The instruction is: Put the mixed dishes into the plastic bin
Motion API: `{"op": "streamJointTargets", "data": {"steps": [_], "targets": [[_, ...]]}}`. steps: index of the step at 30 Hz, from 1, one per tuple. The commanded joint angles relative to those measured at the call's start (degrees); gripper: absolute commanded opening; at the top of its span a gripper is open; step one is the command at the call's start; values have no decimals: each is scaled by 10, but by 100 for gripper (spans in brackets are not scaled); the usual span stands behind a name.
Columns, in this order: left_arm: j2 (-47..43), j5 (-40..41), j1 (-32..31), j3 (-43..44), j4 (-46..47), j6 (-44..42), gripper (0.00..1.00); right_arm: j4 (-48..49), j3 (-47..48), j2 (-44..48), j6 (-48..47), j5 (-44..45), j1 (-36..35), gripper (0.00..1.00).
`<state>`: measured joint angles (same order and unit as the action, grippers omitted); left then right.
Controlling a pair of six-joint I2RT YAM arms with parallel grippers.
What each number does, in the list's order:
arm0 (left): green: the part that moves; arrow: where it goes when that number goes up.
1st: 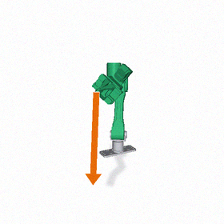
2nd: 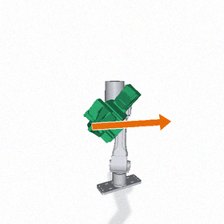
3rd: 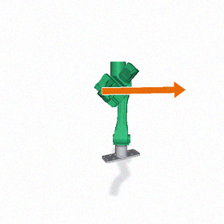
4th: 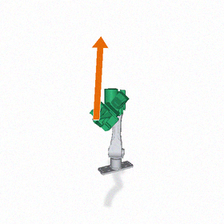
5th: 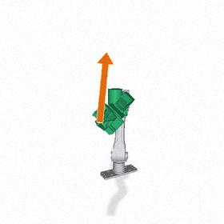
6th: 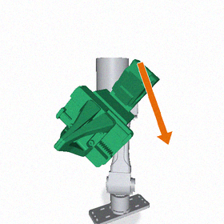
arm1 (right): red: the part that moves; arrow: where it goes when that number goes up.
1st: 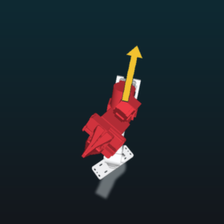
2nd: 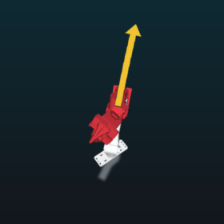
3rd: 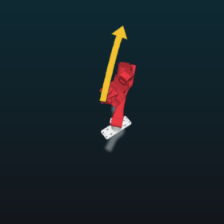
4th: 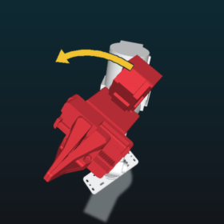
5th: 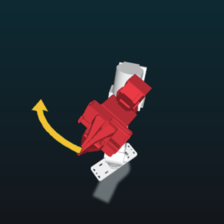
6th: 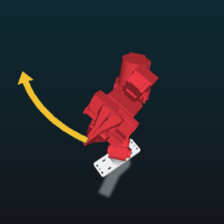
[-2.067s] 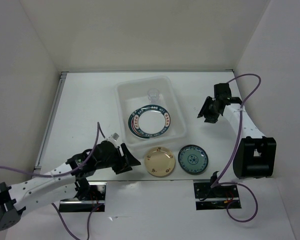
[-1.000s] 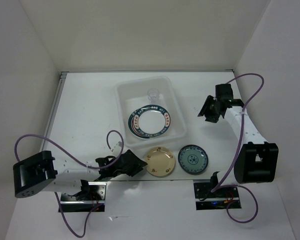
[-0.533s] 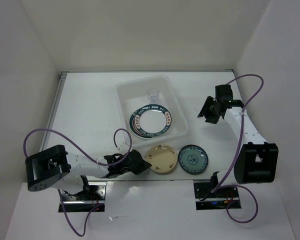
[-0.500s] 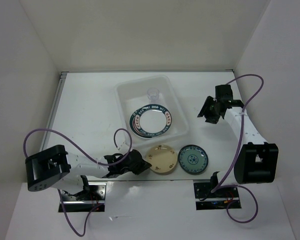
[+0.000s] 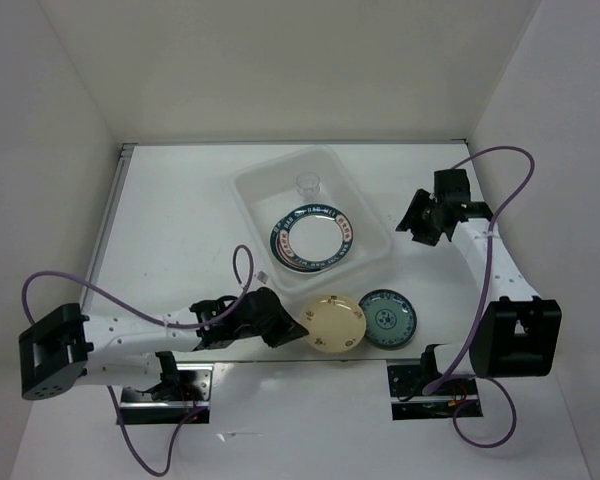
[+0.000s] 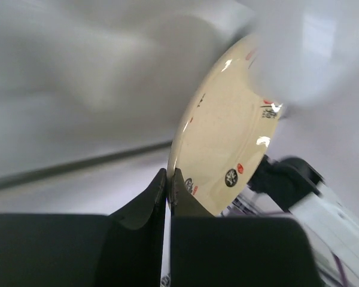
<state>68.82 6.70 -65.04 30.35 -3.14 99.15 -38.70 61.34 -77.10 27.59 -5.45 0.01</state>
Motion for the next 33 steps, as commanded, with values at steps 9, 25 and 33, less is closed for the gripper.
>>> {"op": "streamJointTargets", "data": {"steps": [9, 25, 33], "targets": [[-124, 22, -2, 88, -82, -39, 0, 14, -8, 46, -1, -5, 2, 58], [-127, 61, 173, 206, -26, -154, 0, 14, -8, 82, -1, -28, 2, 63], [81, -4, 286, 327, 33, -265, 0, 14, -18, 118, -1, -57, 2, 70]]}}
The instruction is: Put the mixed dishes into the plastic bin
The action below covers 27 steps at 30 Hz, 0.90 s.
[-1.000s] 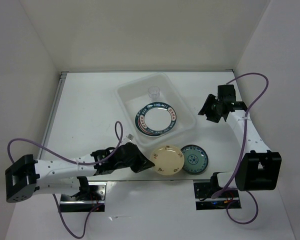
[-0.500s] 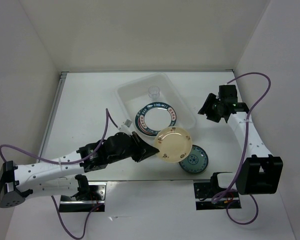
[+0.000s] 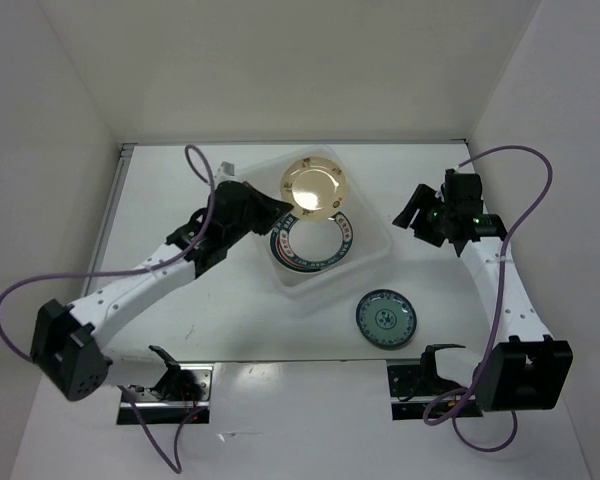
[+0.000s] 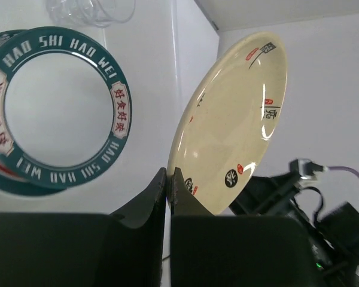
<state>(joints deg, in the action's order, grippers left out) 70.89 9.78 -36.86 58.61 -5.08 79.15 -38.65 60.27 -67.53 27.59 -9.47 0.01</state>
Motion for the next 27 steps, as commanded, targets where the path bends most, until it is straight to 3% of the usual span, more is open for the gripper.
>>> {"op": "streamJointTargets", "data": {"steps": [1, 19, 23, 25, 27], "targets": [[79, -40, 4, 55, 53, -74, 0, 14, -13, 30, -1, -17, 2, 71], [268, -35, 9, 128, -42, -139, 5, 14, -18, 49, -1, -12, 2, 72], [276, -23, 9, 142, -49, -144, 17, 14, -18, 54, -1, -12, 2, 72], [276, -7, 9, 142, -49, -144, 32, 14, -18, 54, -1, -12, 2, 72], [270, -2, 9, 142, -49, -144, 36, 14, -18, 49, -1, -12, 2, 72]]}}
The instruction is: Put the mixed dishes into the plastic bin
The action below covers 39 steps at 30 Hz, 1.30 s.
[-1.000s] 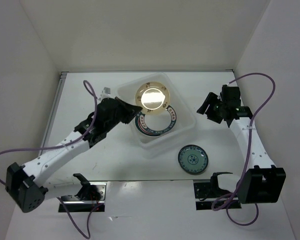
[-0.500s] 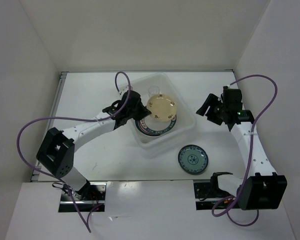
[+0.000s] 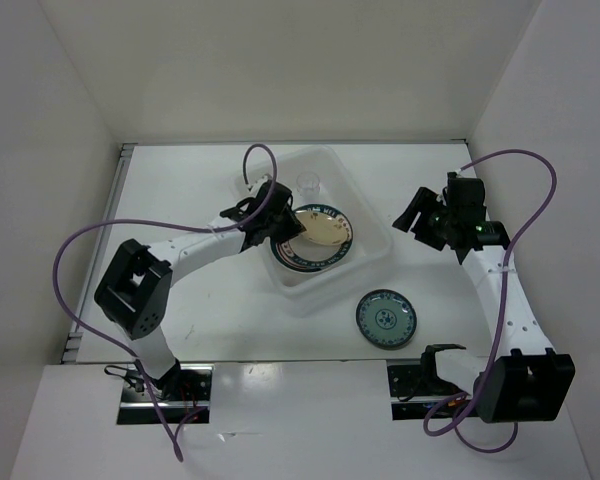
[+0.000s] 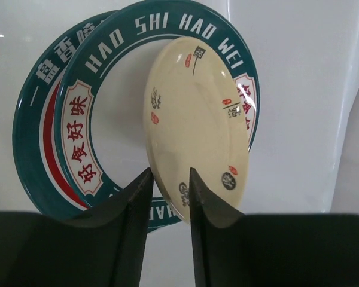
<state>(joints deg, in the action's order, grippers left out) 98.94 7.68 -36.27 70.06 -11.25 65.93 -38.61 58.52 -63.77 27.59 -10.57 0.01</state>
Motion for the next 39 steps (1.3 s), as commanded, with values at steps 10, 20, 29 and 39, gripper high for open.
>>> {"op": "streamJointTargets", "data": {"steps": [10, 20, 29, 39], "targets": [[-100, 42, 3, 27, 18, -22, 57, 19, -1, 0, -1, 5, 2, 72], [-197, 30, -83, 1, -13, -52, 63, 24, 10, -5, -1, 10, 2, 72], [-282, 152, -297, -151, 24, 109, 67, 24, 10, 12, -1, 29, 2, 73], [-180, 229, -412, -161, 81, 244, 68, 24, 4, 12, -1, 29, 2, 73]]}}
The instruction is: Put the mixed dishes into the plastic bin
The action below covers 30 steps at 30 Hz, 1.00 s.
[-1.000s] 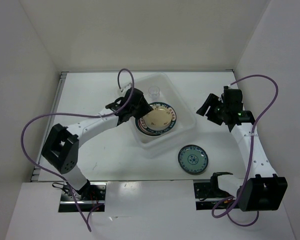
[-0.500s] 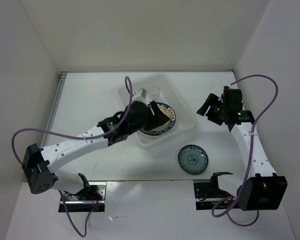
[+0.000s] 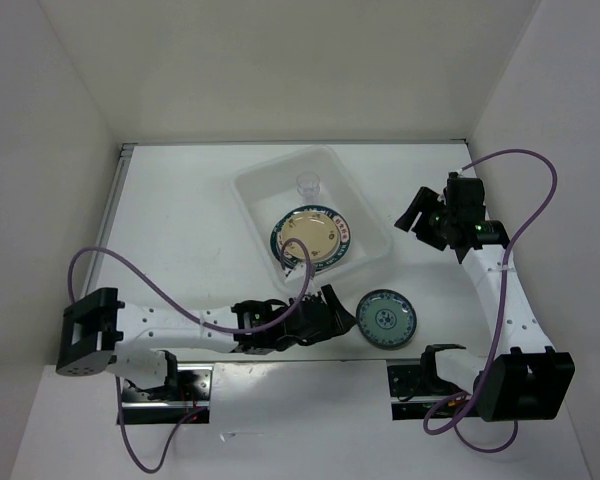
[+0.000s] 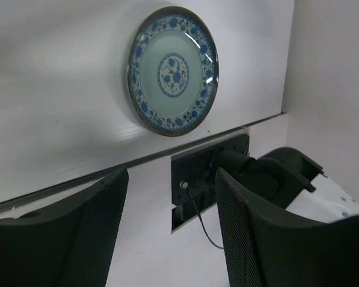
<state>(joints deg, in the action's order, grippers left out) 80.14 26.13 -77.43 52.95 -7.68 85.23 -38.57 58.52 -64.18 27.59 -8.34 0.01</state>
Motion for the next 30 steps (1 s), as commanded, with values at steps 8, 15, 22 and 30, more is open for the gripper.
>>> {"op": "streamJointTargets", "data": {"steps": [8, 15, 22, 30], "targets": [[98, 59, 0, 16, 78, 108, 69, 34, -7, 22, -1, -4, 2, 73], [179, 47, 0, 49, 90, 179, 69, 34, -12, 27, -1, -9, 2, 73], [243, 1, -11, 86, 72, 237, 68, 34, -17, 39, -1, -9, 2, 73], [287, -17, -11, 92, 97, 268, 59, 29, -17, 44, -1, 3, -4, 73]]}}
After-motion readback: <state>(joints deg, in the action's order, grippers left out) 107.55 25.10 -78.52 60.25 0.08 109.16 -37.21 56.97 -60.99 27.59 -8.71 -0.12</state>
